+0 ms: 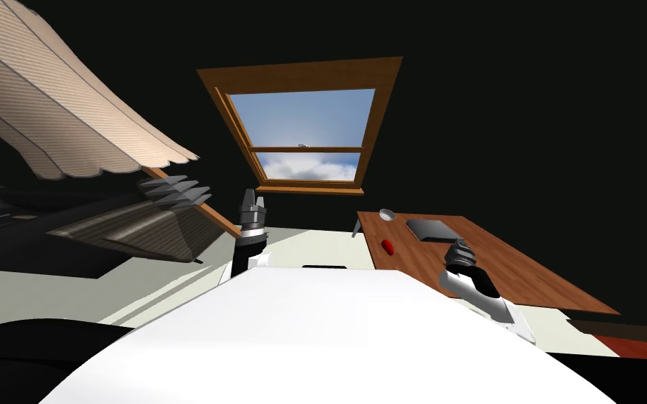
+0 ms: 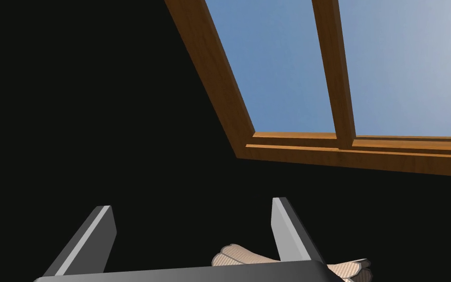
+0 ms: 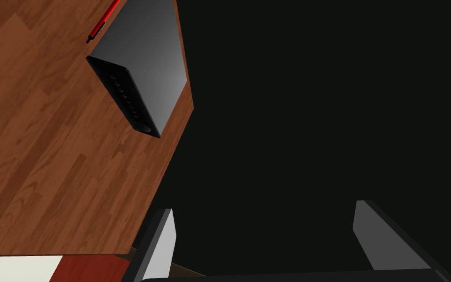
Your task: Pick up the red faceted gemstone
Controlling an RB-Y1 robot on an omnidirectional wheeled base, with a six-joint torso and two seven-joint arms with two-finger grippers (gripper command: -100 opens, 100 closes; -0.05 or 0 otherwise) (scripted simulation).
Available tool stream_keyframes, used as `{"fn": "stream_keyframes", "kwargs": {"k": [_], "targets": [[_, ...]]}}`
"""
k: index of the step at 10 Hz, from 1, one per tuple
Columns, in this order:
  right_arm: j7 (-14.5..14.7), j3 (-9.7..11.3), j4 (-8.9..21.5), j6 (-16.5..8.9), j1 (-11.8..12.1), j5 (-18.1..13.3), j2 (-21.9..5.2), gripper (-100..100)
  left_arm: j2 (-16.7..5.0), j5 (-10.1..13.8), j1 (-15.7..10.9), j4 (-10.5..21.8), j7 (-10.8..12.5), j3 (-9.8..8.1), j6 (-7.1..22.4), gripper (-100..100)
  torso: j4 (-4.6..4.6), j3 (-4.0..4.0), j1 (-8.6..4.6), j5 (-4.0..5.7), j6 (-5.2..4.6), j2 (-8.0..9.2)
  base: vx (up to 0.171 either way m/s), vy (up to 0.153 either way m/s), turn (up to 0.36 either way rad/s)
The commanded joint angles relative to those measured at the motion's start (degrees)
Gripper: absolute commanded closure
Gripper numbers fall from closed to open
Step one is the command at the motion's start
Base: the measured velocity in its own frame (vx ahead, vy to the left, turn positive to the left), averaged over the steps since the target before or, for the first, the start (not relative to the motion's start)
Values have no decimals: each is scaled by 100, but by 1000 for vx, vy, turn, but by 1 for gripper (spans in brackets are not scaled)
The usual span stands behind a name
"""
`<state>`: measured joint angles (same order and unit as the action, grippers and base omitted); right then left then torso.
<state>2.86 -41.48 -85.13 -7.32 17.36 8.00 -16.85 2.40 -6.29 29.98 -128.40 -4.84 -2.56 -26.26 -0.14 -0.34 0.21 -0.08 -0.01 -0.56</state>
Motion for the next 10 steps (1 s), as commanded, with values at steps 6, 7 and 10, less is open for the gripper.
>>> {"fn": "stream_keyframes", "kwargs": {"k": [6, 7, 10], "targets": [[-120, -594, 855, -702, -139, 195, -94, -100, 0, 0, -1, 0, 0, 0, 0, 0, 5, 12, -7, 3, 1, 18, 106, 36, 22], [-120, -594, 855, -702, -139, 195, -94, -100, 0, 0, 0, 0, 0, 0, 0, 0, 3, 9, -7, 2, -1, 16, 61, 12, -5], [-191, -864, 1182, -1018, -196, 279, -118, -100, 0, 0, 0, 0, 0, 0, 0, 0, 3, 7, -13, 3, 1, 13, 112, 24, 24]]}}
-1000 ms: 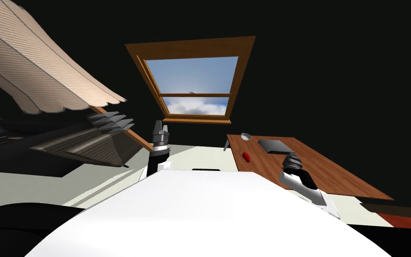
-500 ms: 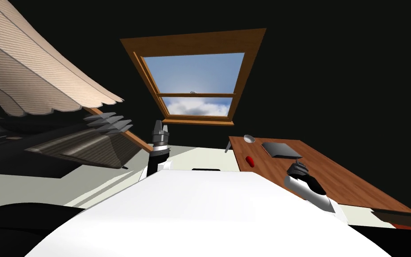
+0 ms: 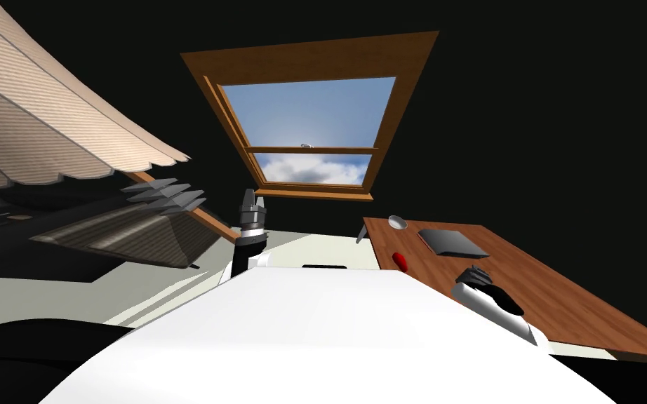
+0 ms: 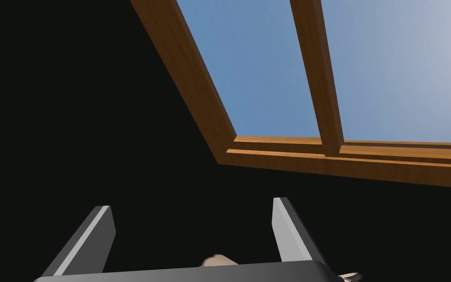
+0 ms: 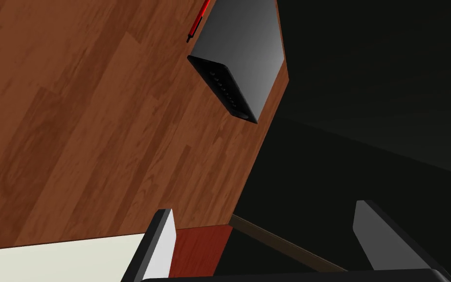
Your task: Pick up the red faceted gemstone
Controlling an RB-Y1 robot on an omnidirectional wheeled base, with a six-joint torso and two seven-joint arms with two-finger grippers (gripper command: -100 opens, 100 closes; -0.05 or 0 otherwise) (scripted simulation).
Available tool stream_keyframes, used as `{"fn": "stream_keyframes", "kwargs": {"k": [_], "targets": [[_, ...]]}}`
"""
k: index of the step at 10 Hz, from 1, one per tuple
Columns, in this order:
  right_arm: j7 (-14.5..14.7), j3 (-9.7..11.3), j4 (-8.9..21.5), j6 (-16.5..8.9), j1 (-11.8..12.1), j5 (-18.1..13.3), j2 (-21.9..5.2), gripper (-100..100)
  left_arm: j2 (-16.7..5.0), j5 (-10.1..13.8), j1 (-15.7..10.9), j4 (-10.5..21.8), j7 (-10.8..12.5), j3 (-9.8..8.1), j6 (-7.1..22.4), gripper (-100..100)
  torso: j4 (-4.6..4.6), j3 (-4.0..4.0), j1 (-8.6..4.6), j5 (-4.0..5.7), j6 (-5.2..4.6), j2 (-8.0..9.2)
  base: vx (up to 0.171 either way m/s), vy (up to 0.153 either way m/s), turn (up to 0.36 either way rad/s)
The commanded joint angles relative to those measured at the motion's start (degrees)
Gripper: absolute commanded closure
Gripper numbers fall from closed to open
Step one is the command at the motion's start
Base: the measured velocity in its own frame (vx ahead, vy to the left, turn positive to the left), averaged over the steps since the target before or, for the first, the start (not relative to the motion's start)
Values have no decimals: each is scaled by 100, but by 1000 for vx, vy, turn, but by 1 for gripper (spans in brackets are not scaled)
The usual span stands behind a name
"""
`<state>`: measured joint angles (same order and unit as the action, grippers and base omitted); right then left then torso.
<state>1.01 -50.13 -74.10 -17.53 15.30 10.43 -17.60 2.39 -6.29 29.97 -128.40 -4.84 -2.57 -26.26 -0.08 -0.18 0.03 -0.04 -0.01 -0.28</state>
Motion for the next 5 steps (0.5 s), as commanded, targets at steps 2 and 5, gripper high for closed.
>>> {"fn": "stream_keyframes", "kwargs": {"k": [2, 5], "targets": [[-87, -263, 394, -301, -41, 119, -62, -100, 0, 0, 0, 0, 0, 0, 0, 0, -1, -3, 1, 0, 0, -8, 119, 20, 31], [-275, -768, 949, -771, -127, 276, -88, -100, 0, 0, 1, 0, 0, 0, 0, 0, -4, -11, 3, -1, 1, -20, 162, 19, 32]]}}
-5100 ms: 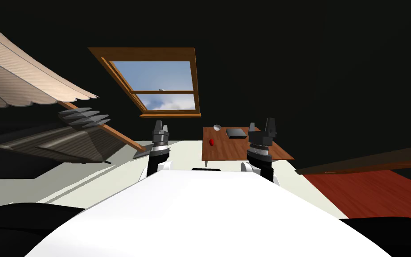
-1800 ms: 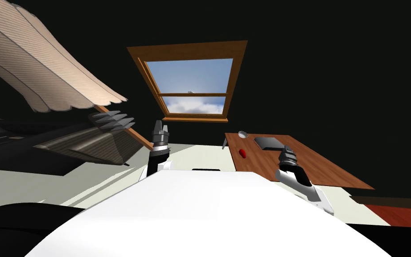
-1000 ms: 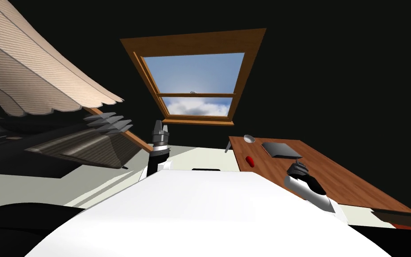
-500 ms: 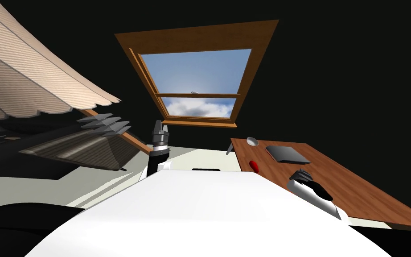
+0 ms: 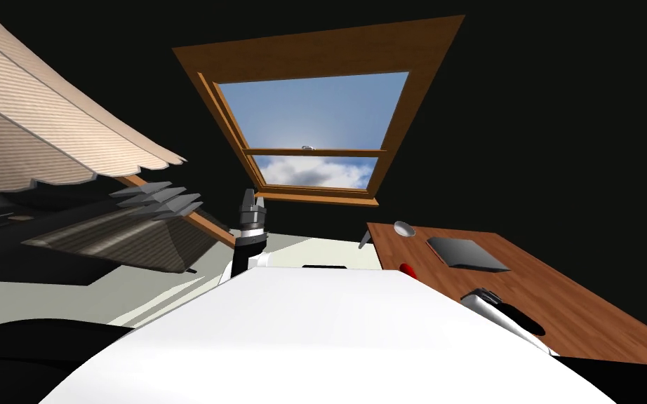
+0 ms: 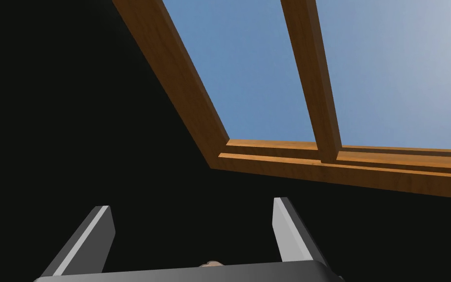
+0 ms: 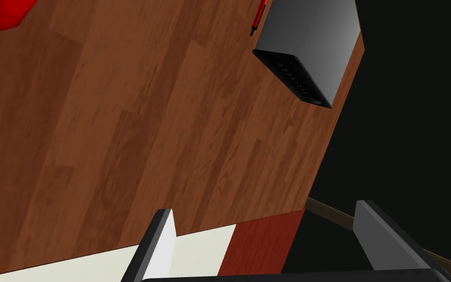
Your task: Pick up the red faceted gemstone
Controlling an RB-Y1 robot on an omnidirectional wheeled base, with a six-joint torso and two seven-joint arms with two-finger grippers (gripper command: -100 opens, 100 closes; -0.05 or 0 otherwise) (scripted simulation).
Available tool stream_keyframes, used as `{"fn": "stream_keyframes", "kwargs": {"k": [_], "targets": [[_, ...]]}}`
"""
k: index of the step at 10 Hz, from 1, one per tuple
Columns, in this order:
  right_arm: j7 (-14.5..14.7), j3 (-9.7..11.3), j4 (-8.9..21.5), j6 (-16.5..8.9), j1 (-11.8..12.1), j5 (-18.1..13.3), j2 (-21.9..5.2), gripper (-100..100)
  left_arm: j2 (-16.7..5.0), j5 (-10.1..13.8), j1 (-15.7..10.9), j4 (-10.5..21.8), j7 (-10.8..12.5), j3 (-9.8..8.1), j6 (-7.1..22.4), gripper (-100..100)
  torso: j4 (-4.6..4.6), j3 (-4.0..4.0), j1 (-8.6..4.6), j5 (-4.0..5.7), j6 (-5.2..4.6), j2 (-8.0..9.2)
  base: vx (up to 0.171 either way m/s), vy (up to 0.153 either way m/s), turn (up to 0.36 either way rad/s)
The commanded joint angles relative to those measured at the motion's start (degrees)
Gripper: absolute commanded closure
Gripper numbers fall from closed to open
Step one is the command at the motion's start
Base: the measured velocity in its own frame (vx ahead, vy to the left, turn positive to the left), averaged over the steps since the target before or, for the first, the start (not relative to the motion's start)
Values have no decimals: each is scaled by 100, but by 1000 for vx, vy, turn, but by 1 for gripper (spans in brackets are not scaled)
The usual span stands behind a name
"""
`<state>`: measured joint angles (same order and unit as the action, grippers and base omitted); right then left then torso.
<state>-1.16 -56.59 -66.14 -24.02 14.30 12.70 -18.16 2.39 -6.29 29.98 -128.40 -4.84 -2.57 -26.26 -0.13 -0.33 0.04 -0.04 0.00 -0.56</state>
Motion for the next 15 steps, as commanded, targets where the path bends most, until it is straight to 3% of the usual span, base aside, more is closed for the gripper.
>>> {"fn": "stream_keyframes", "kwargs": {"k": [1, 2, 3, 4, 5, 6, 7, 8, 9, 12, 14, 15], "targets": [[-57, -122, 188, -260, -28, 49, -32, -100, 0, 0, 0, 0, 0, 0, 0, 0, 0, 0, 0, 0, 0, 0, 143, -4, 17], [-57, -122, 188, -260, -28, 49, -32, -100, 0, 0, 0, 0, 0, 0, 0, 0, 1, 3, -5, 1, 0, 8, 53, -1, 0], [-163, -360, 384, -545, -63, 124, -42, -100, 0, 0, -1, 0, 0, 0, 0, 0, 6, 17, -6, 0, 0, 33, 96, 6, 34], [-163, -360, 464, -547, -63, 124, -42, -100, 0, 0, -1, 0, 0, 0, 0, 0, 6, 15, -5, 1, 0, 27, 108, 1, 18], [-277, -588, 717, -750, -92, 195, -51, -100, 0, 0, -1, 0, 0, 0, 0, 0, 5, 14, -5, 0, -1, 26, 140, -15, 15], [-277, -588, 725, -806, -92, 195, -51, -100, 0, 0, 0, 0, 0, 0, 0, 0, 3, 8, -12, 3, 1, 14, 130, -12, 26], [-396, -803, 973, -965, -117, 263, -60, -100, 0, 0, -1, 0, 0, 0, 0, 0, 2, 8, -10, 1, 0, 16, 132, -23, 29], [-396, -803, 973, -1086, -117, 263, -60, -100, 0, 0, 0, 0, 0, 0, 0, 0, 3, 8, -14, 3, 0, 15, 100, -15, 13], [-518, -1004, 1207, -1282, -137, 327, -71, -100, 0, 0, -1, 0, 0, 0, 0, 0, 4, 12, -10, 2, 0, 24, 139, 0, 28], [-643, -1191, 1426, -1572, -154, 386, -81, -100, -1, 0, -1, 0, 0, -1, 0, 0, 4, 12, -26, 4, -1, 24, 104, -45, 16], [-890, -1514, 1822, -1929, -178, 493, -96, -100, 0, 0, 0, 0, 0, 0, 0, 0, 4, 10, -20, 4, 0, 18, 160, -55, 22], [-890, -1514, 1822, -1997, -178, 493, -96, -100, -1, 0, 0, 0, 0, -1, 0, 0, 0, 0, -31, 6, 1, 1, 141, -63, 19]]}}
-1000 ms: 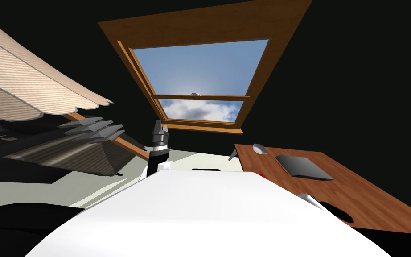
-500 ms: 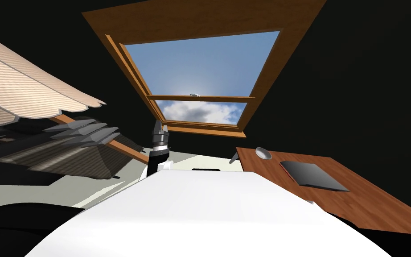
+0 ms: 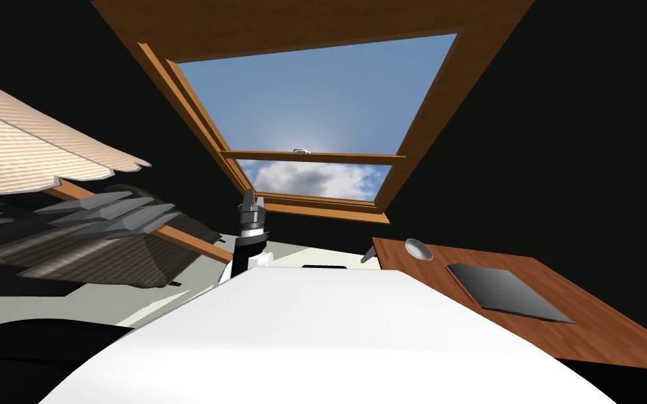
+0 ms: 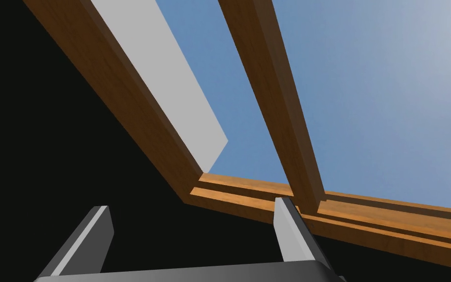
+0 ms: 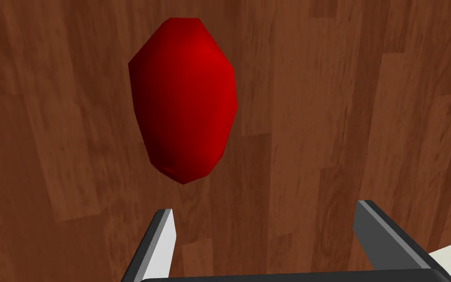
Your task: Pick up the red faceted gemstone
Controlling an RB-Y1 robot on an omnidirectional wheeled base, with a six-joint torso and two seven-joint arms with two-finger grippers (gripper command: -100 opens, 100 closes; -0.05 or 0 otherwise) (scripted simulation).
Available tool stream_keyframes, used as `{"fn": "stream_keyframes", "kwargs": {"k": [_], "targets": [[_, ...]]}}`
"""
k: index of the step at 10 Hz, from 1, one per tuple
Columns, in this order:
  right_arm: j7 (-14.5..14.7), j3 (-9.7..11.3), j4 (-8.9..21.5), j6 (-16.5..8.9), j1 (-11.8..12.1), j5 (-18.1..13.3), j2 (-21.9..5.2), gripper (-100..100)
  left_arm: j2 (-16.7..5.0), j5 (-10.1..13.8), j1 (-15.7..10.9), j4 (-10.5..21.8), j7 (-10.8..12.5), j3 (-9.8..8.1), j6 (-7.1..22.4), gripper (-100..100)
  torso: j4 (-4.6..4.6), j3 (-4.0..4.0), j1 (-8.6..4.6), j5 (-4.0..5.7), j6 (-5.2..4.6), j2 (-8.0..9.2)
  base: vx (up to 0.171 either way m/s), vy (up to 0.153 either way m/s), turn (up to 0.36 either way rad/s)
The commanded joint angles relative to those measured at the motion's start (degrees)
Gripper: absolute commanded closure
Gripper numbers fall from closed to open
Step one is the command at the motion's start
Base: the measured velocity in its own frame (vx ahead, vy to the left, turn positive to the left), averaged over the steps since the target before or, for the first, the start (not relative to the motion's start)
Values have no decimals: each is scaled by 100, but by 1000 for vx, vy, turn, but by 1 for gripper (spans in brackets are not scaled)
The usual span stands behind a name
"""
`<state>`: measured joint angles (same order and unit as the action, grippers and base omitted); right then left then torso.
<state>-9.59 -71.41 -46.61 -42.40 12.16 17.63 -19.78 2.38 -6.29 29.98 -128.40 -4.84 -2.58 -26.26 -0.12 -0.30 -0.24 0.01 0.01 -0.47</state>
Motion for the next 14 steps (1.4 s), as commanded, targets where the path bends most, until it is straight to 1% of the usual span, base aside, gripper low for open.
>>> {"fn": "stream_keyframes", "kwargs": {"k": [1, 3, 4, 6, 7, 8, 9, 10, 11, 12, 13, 14], "targets": [[-47, -32, -131, -159, 37, 0, 66, -100, 0, 0, 0, 0, 0, 0, 0, 0, 0, 0, 0, 0, 0, 0, 50, -22, 5], [-279, -286, 209, -488, 21, 87, 73, -100, 0, 0, -1, 0, 0, 0, 0, 0, 7, 18, 10, -2, -1, 29, 103, -62, 9], [-279, -286, 209, -512, 21, 87, 73, -100, 0, 0, 0, 0, 0, 0, 0, 0, 3, 7, -5, 1, 0, 9, 112, -77, 18], [-477, -468, 486, -775, 7, 152, 106, -100, 0, 0, 0, 0, 0, 0, 0, 0, 4, 10, -4, 1, -1, 17, 108, -95, 8], [-477, -468, 486, -775, 7, 152, 106, -100, 0, 0, 0, 0, 0, 0, 0, 0, 3, 9, -15, 2, -1, 15, 90, -84, 11], [-558, -534, 598, -870, 2, 176, 131, -100, 0, 0, -1, 0, 0, 0, 0, 0, 4, 12, -8, 2, 0, 20, 76, -83, 4], [-678, -618, 766, -989, -11, 207, 200, -100, 0, 0, -1, 0, 0, 0, 0, 0, 5, 15, -8, 2, -1, 25, 127, -174, -2], [-678, -618, 739, -989, -11, 207, 200, -100, -1, 0, 0, 0, 0, -1, 0, 0, 4, 8, -33, 7, -1, 13, 103, -174, 14], [-678, -618, 766, -989, -11, 207, 200, -100, -1, 0, -1, 0, 0, -1, 0, 0, 3, 10, -39, 8, 0, 18, 35, -85, 12], [-732, -645, 861, -1017, -27, 218, 274, -100, 0, 0, -1, 0, 0, 0, 0, 0, 7, 20, -13, 4, -1, 36, 18, -97, -12], [-715, -623, 868, -964, -49, 196, 233, -100, 0, 0, -1, 0, 0, 0, 0, 0, 10, 26, -13, 3, -1, 45, 10, -53, 7], [-722, -624, 895, -945, -55, 196, 234, 0, 0, 0, -2, 0, 0, 0, 0, 0, 11, 29, 3, 0, -1, 51, 3, -10, 2]]}}
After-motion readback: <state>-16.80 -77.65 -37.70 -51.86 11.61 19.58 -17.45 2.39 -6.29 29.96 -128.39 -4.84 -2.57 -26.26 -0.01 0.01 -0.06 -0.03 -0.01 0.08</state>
